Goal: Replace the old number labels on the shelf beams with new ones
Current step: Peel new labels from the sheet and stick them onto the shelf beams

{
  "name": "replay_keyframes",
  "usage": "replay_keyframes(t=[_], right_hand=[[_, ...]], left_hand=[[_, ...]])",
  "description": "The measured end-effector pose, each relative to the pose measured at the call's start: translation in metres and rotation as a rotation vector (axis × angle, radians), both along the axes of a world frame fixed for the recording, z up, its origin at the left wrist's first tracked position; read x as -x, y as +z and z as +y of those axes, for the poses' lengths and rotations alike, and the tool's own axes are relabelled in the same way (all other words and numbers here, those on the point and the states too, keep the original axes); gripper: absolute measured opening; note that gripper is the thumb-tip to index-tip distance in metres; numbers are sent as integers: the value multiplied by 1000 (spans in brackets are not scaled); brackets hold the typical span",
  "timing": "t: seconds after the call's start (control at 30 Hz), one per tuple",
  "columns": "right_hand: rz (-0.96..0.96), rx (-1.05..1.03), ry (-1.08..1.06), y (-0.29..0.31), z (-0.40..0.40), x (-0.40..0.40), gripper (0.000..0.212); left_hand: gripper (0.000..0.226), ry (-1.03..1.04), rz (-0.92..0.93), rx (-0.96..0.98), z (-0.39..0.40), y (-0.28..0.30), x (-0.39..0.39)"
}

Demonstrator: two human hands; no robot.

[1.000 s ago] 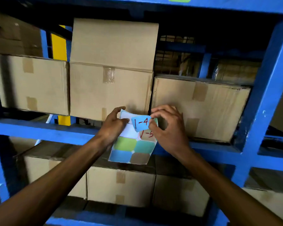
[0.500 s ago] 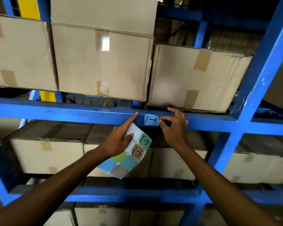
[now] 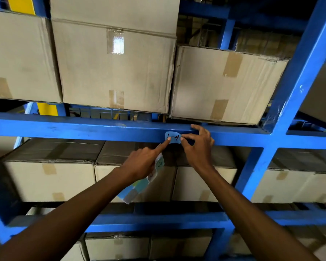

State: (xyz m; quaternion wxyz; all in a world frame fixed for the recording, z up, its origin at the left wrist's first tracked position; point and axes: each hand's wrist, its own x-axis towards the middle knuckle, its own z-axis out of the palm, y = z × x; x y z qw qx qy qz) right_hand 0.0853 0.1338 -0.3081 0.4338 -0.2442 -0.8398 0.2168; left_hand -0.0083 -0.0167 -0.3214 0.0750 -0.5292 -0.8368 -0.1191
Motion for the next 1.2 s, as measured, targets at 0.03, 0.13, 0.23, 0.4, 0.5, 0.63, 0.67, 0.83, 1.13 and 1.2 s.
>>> replay_keyframes(t=[0.03, 0.13, 0.23, 0.4, 0.5, 0.63, 0.67, 0.83, 1.13, 1.2], right_hand=[[2, 3, 1, 0, 0, 0, 19], [0, 8, 4, 0, 2, 0, 19], [4, 5, 3, -1, 3, 0, 19], [17, -6, -11, 1, 3, 0, 17], [12, -31, -23, 1, 5, 1, 18], [10, -49, -38, 1, 6, 2, 18], [6, -51, -43, 1, 6, 3, 18], [-24, -56, -81, 3, 6, 6, 19], [-19, -77, -41, 10, 18, -2, 18], [-30, -115, -33, 10, 19, -2, 22]], left_hand=[[97, 11, 31, 4, 2, -1, 1], [95, 46, 92, -1, 6, 0, 2], [96, 70, 151, 5, 7, -1, 4], [97, 85, 151, 19, 7, -4, 7], [98, 87, 159, 18, 8, -4, 5], [98, 89, 179, 11, 7, -6, 6], [98, 87, 179, 12, 7, -5, 6], [95, 85, 170, 1, 6, -3, 5], [98, 93, 161, -21, 0, 0, 5], [99, 90, 164, -30, -1, 2, 7]])
